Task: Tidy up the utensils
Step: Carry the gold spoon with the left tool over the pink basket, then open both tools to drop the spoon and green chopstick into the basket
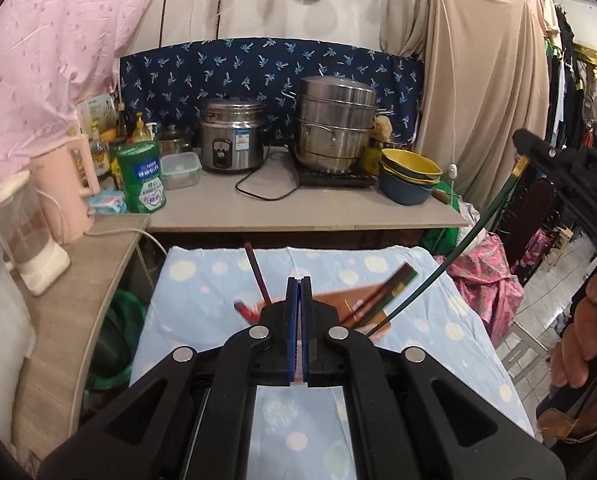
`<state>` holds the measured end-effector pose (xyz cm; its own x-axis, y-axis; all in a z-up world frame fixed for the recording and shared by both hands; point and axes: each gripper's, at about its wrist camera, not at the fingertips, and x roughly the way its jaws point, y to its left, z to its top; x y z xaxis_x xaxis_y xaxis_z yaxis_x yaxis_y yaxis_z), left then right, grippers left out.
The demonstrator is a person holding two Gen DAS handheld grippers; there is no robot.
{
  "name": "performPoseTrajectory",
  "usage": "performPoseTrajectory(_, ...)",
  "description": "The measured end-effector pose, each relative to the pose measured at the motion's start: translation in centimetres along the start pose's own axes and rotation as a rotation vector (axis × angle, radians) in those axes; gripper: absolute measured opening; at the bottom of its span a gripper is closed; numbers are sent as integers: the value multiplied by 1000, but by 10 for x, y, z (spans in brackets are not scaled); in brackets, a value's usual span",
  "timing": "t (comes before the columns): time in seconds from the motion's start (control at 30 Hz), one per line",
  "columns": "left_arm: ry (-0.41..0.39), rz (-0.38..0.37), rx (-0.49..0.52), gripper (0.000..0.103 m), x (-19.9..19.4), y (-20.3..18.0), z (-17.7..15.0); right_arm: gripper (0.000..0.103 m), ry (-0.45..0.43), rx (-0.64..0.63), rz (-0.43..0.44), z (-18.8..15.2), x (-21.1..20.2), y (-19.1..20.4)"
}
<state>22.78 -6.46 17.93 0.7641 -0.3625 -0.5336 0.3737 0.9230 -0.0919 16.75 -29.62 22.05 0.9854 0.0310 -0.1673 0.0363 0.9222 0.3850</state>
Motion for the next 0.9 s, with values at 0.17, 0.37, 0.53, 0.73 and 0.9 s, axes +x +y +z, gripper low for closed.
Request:
performPoseTrajectory(0.17,8,35,4,1,23,2,11,7,-6,-16,-11,11,32,8)
performPoseTrajectory(0.37,62,43,-9,2,50,3,3,7,80,-34,-35,-10,71,7)
performPoseTrajectory(0.53,54,58,-33,4,47,5,0,13,144,-32,-42,-27,84,4)
performPoseTrajectory(0.73,45,68,-49,30,39,9,-4,22,151,-32,-32,-29,71,5)
performPoseTrajectory(0.9,57,71,-52,31,34,7,-11,23,164,-48,-26,-36,58,8)
